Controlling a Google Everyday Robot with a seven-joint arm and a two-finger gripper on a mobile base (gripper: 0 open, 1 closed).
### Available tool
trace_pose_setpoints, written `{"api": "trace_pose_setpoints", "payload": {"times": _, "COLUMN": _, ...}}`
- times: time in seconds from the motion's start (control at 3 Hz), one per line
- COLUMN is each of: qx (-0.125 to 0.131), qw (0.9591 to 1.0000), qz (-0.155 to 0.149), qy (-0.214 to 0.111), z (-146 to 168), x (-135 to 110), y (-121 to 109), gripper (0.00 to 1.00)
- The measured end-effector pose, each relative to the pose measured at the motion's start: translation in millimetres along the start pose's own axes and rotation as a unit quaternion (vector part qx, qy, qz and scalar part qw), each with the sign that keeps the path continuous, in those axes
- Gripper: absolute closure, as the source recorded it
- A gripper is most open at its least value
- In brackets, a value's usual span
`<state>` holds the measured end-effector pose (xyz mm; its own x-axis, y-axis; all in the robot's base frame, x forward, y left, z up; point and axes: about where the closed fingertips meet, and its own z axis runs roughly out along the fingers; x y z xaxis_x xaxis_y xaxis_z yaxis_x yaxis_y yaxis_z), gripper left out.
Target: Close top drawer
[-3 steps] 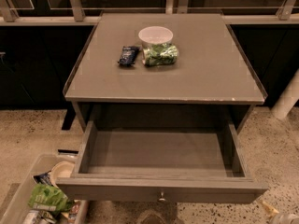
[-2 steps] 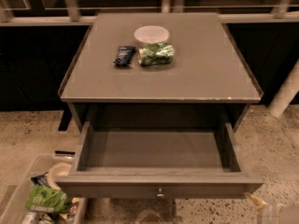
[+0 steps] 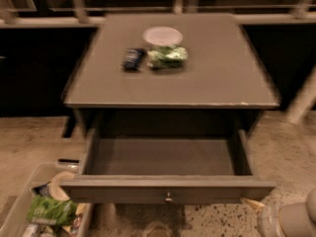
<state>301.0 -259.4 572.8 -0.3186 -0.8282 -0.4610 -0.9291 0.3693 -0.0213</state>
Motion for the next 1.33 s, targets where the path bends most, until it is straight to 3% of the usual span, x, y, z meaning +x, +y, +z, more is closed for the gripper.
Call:
{"api": "trace_pose_setpoints", "payload": {"times": 0.33, "qx": 0.0, "qw": 1.0, "qz": 0.0, "qy": 0.0, "z": 0, "x": 1, "y": 0, "gripper": 0.0}}
{"api": "trace_pose_setpoints", "payload": {"times": 0.67, "qx": -0.026, "qw": 0.9981, "qz": -0.047, "qy": -0.028, "z": 21, "x": -28, "y": -25, "gripper": 0.0}}
{"api": "trace_pose_setpoints", "payload": {"times": 1.0, "qx": -0.026, "qw": 0.9981, "qz": -0.047, "qy": -0.028, "z": 21, "x": -28, "y": -24, "gripper": 0.0}}
{"api": "trace_pose_setpoints", "payload": {"times": 1.33, "qx": -0.03, "qw": 0.9977, "qz": -0.056, "qy": -0.023, "z": 36, "x": -45, "y": -59, "gripper": 0.0}}
